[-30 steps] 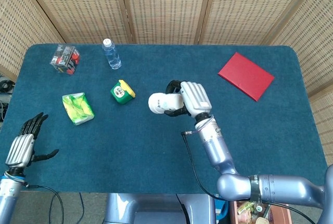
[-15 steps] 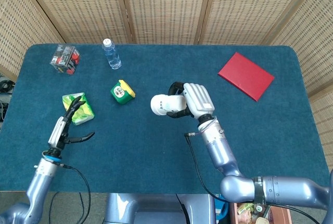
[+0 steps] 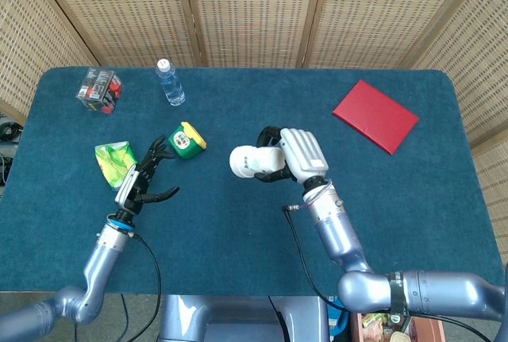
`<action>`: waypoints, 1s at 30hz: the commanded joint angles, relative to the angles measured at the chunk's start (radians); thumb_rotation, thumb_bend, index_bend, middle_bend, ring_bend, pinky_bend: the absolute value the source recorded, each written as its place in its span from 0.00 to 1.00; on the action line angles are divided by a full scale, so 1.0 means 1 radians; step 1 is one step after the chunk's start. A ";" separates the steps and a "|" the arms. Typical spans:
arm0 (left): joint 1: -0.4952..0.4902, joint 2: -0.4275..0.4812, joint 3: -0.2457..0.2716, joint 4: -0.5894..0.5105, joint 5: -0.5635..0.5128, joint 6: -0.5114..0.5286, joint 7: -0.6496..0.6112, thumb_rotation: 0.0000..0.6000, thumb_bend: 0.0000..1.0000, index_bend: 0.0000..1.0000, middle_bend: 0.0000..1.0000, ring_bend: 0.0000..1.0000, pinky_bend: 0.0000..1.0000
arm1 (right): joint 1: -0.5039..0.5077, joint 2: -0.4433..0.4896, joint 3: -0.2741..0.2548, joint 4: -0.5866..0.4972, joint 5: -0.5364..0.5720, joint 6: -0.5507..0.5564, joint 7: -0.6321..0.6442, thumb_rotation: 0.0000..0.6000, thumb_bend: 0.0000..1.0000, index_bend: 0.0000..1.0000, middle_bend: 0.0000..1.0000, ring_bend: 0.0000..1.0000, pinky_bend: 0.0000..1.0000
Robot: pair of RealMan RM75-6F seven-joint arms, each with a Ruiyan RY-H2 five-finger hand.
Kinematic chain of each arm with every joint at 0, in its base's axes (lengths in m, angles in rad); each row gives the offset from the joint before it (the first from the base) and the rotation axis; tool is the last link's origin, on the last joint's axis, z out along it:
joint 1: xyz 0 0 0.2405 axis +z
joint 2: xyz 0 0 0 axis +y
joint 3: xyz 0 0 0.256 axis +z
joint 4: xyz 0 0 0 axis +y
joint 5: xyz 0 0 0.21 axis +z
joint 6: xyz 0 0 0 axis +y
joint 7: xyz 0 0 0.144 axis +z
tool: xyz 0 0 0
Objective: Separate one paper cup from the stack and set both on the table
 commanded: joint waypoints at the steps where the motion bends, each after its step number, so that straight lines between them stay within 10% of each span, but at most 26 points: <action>1: -0.020 -0.023 0.004 0.003 0.008 -0.010 0.000 1.00 0.19 0.37 0.00 0.00 0.00 | 0.001 -0.001 -0.003 0.010 0.000 -0.004 0.007 1.00 0.17 0.70 0.58 0.44 0.68; 30: -0.111 -0.150 -0.037 0.078 -0.057 -0.050 0.006 1.00 0.22 0.48 0.00 0.00 0.00 | 0.051 -0.050 -0.018 0.111 0.020 -0.047 0.030 1.00 0.17 0.70 0.58 0.44 0.68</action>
